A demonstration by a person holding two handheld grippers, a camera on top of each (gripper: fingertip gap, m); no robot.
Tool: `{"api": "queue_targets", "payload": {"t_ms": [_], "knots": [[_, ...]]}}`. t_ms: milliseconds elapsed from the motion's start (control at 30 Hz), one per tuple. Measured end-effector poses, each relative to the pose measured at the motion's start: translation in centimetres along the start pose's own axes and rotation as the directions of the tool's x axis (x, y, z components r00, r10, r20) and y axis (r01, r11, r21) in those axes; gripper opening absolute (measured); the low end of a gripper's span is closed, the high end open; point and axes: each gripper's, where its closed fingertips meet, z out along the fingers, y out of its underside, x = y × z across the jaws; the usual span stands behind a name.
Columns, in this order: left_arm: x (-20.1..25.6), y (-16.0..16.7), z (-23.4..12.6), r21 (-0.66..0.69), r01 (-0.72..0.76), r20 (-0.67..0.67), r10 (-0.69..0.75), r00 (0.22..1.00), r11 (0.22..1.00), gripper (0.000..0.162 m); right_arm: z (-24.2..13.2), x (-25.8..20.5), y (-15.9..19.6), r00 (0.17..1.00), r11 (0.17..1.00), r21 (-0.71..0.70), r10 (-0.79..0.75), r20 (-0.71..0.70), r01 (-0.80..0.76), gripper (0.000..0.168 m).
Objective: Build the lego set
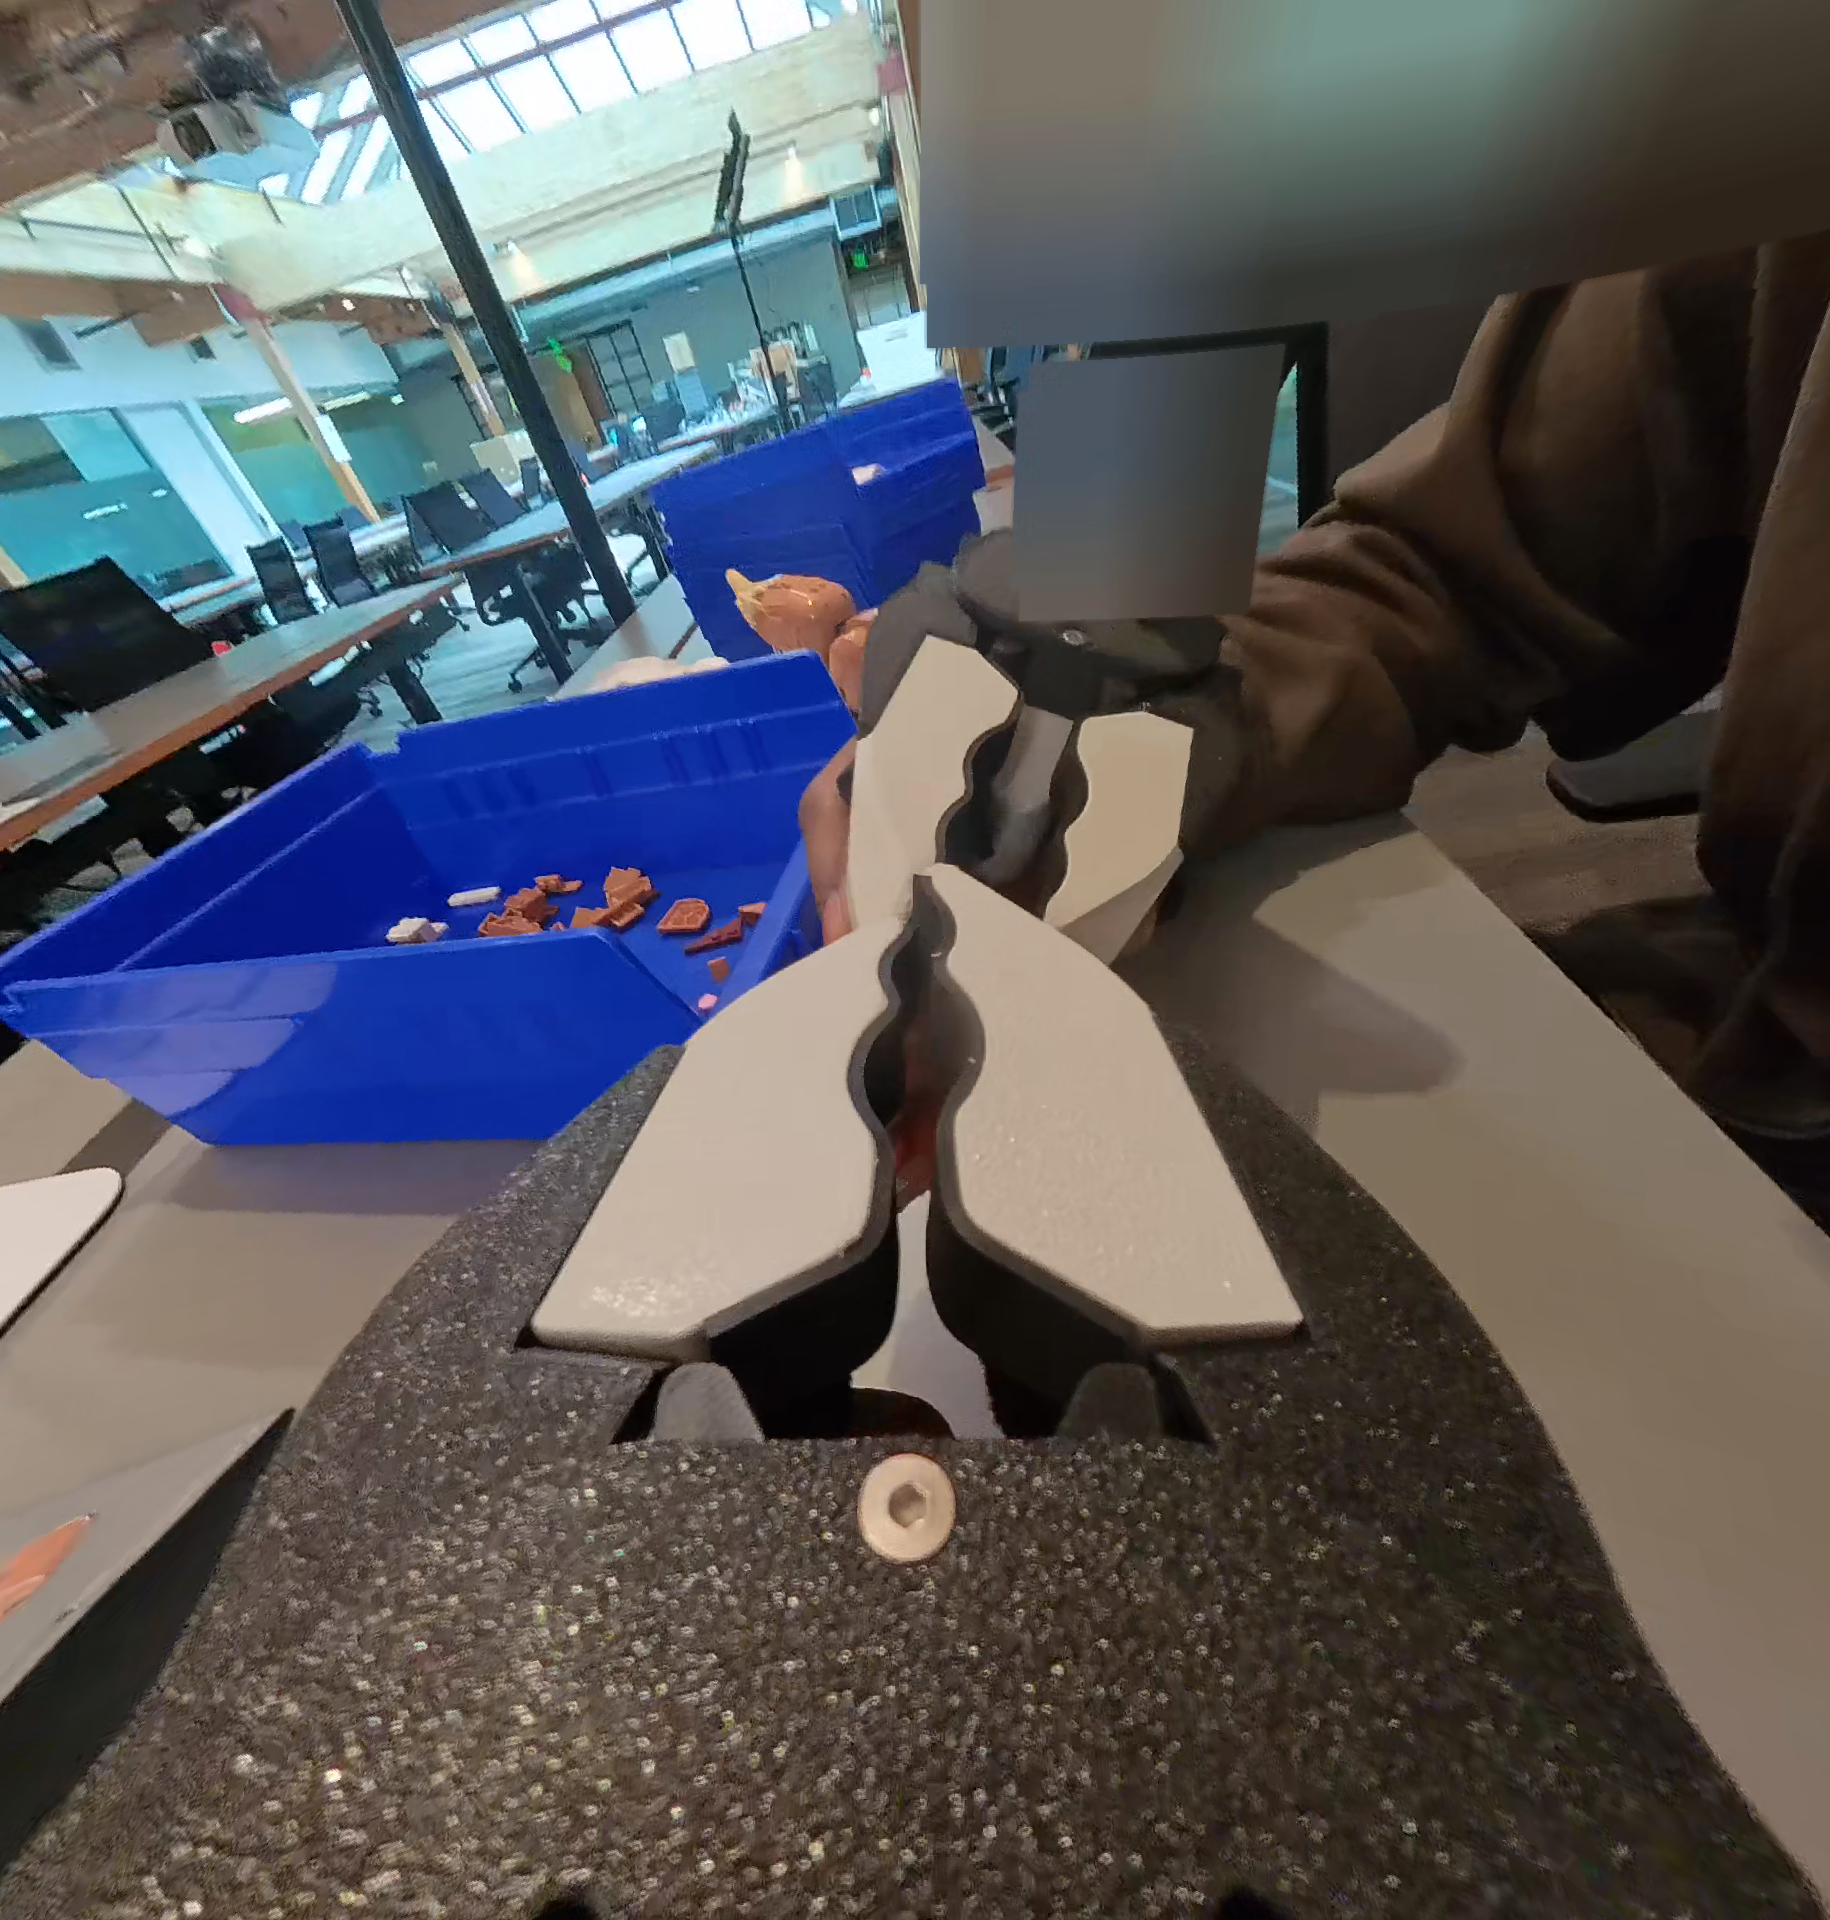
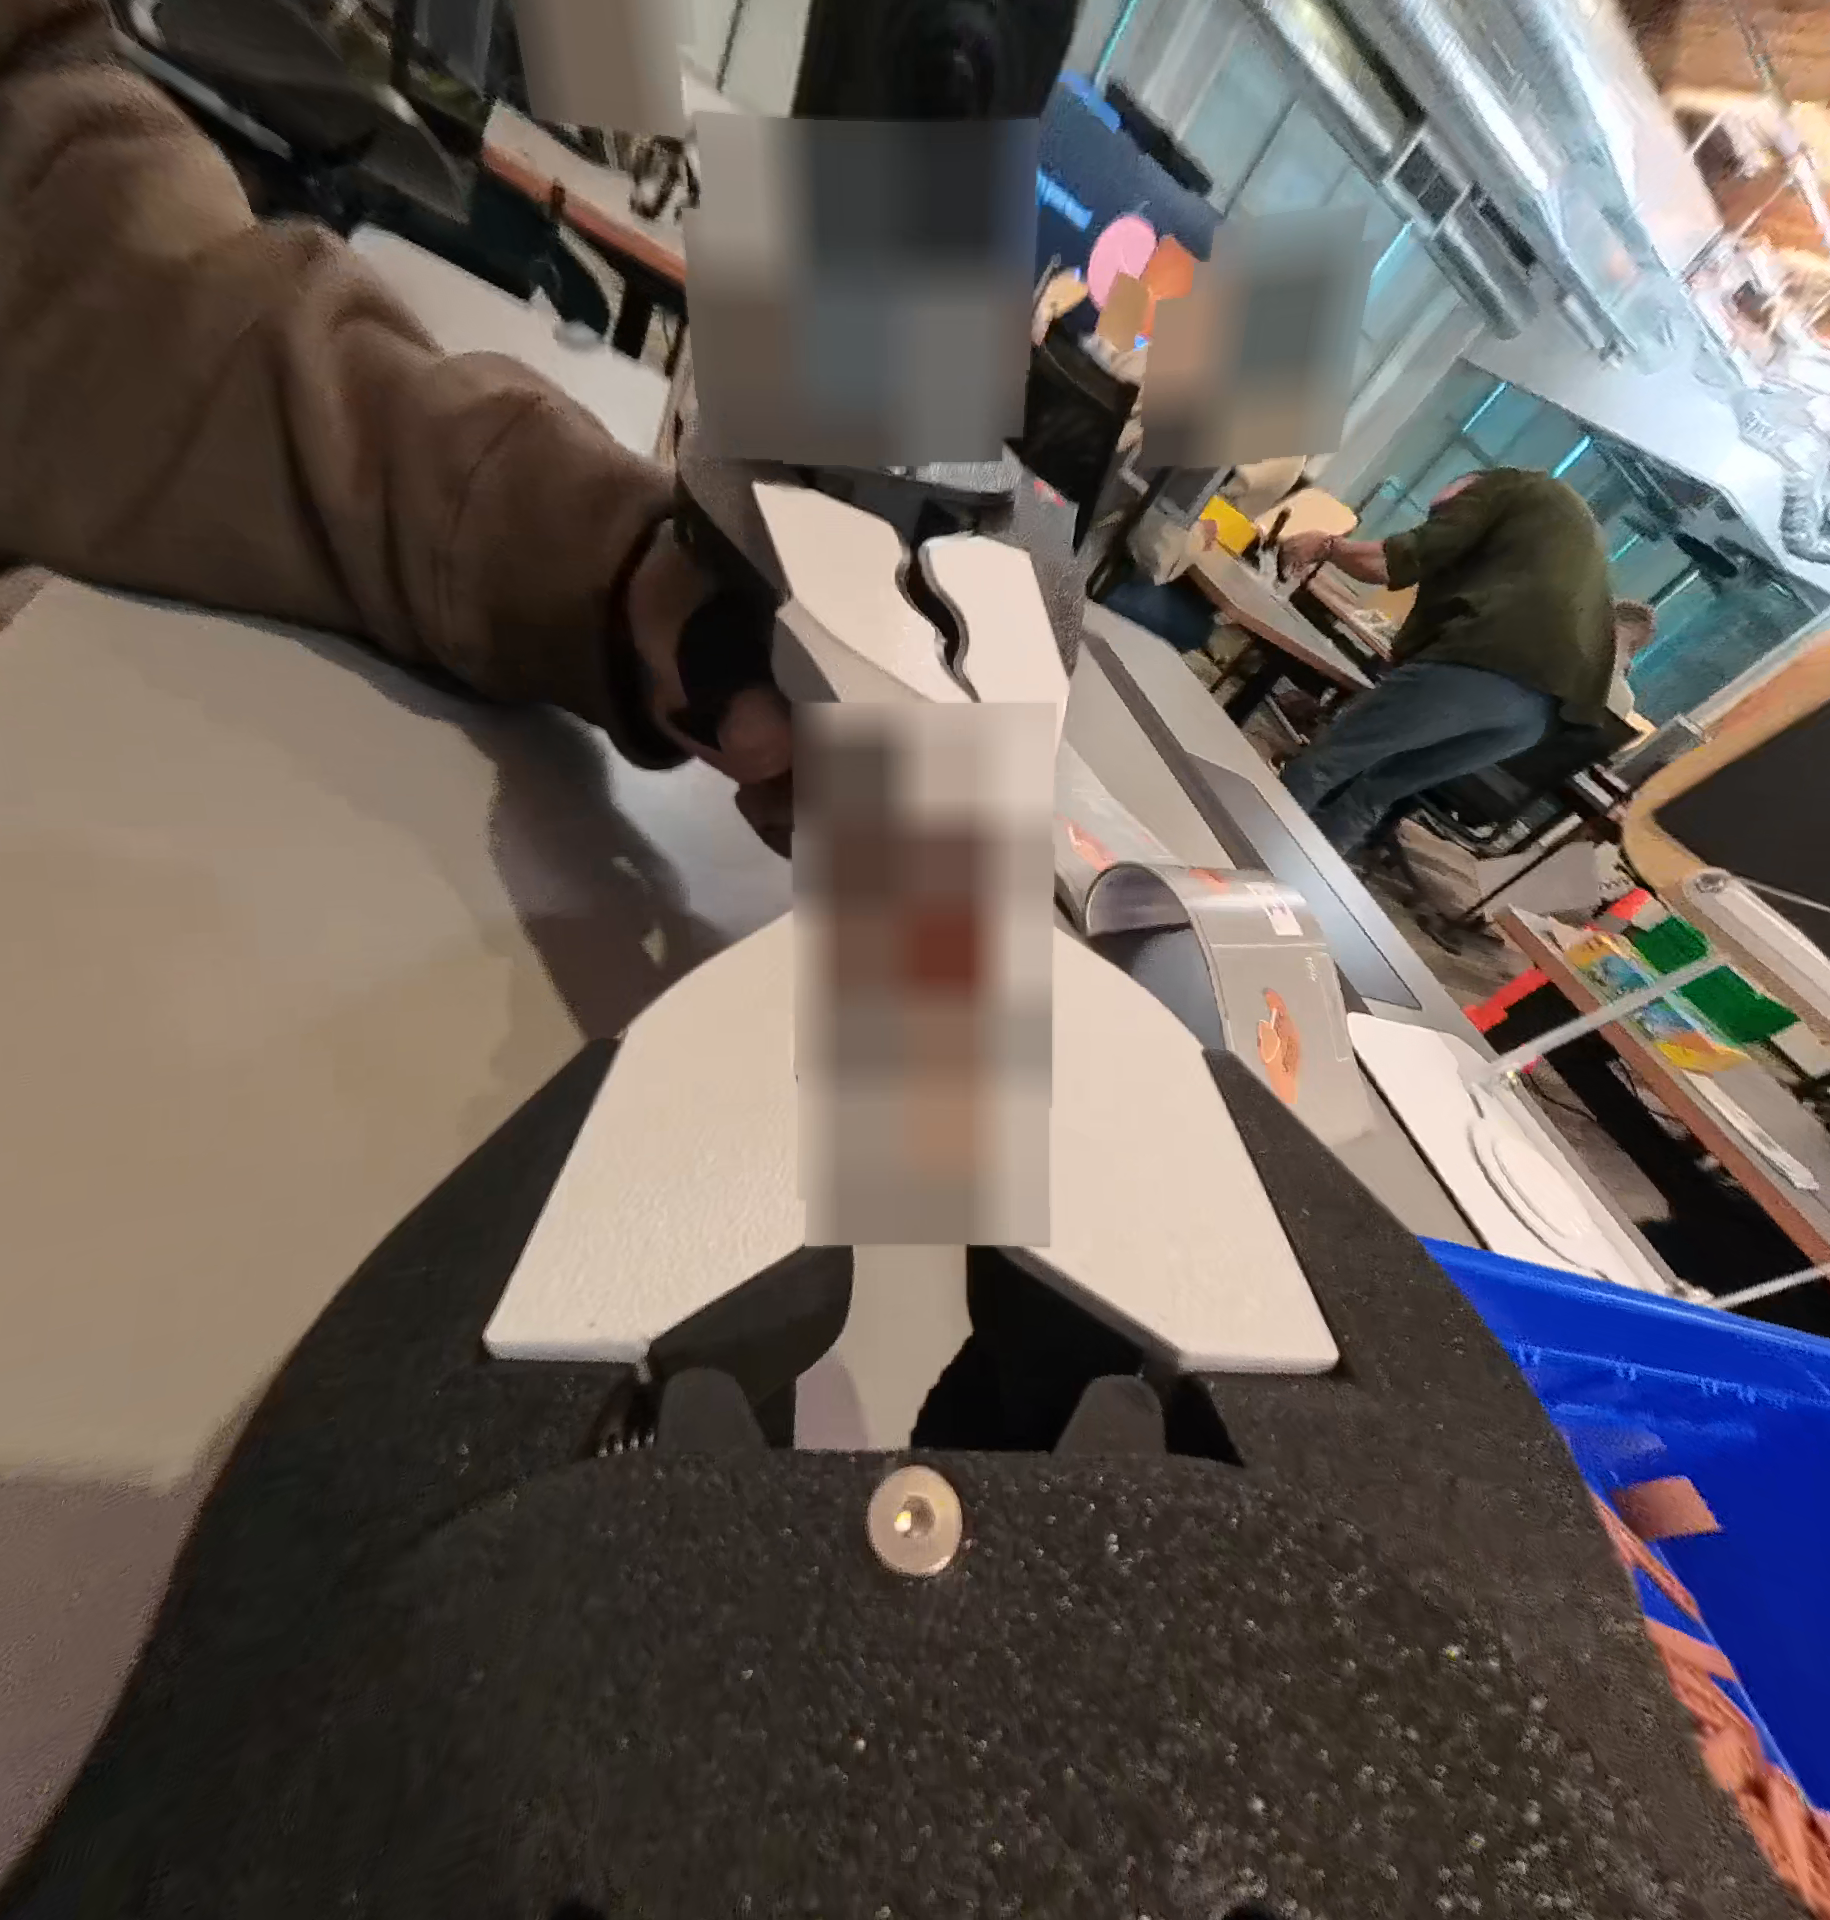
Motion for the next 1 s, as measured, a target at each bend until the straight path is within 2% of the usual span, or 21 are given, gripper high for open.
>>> {"api": "queue_targets", "payload": {"t_ms": [133, 200, 300, 400, 533, 633, 767, 867, 1000], "knots": [[-1.8, -1.1, -1.1, 0.078, 0.038, 0.089, -0.045, 0.995, 0.996, 0.0, -0.3, 1.5, 0.3, 0.996, 0.998, 0.003, 0.055, -0.067, -0.055, 0.021], [-1.8, -1.4, -1.3, 0.103, 0.074, 0.06, -0.081, 0.995, 0.992, 0.004, 0.0, 1.5, 0.9, 0.995, 0.996, -0.021, 0.086, -0.05, -0.087, 0.021], [-2.9, 0.1, -1.4, 0.077, 0.126, 0.094, -0.133, 0.987, 0.989, 0.011, 0.8, 0.8, 2.8, 0.993, 0.986, -0.113, 0.119, -0.019, -0.12, 0.021], [-3.6, 2.0, -1.3, 0.02, 0.198, 0.098, -0.199, 0.975, 0.98, 0.024, 1.2, 0.3, 3.2, 0.99, 0.982, -0.134, 0.138, -0.001, -0.136, 0.021], [-3.3, 2.7, -1.4, 0.003, 0.258, 0.04, -0.258, 0.965, 0.966, 0.038, 0.8, 1.2, 2.5, 0.964, 0.962, -0.06, 0.267, 0.013, -0.266, 0.021], [-2.7, 2.3, -1.7, 0.02, 0.261, -0.007, -0.261, 0.965, 0.965, 0.041, 0.1, 2.2, 1.6, 0.921, 0.92, 0.033, 0.388, 0.038, -0.389, 0.02], [-1.9, 2.9, -1.0, -0.027, 0.22, -0.016, -0.22, 0.975, 0.975, 0.045, -0.5, 2.8, 0.2, 0.869, 0.858, 0.14, 0.485, 0.096, -0.494, 0.02], [-1.0, 3.1, -0.1, -0.038, 0.197, -0.036, -0.198, 0.979, 0.98, 0.044, -0.7, 2.9, -0.1, 0.851, 0.835, 0.166, 0.512, 0.118, -0.525, 0.02], [-1.1, 3.0, 0.7, -0.017, 0.167, 0.005, -0.167, 0.986, 0.986, 0.025, -0.4, 2.5, 0.1, 0.845, 0.831, 0.155, 0.518, 0.133, -0.534, 0.02]]}}
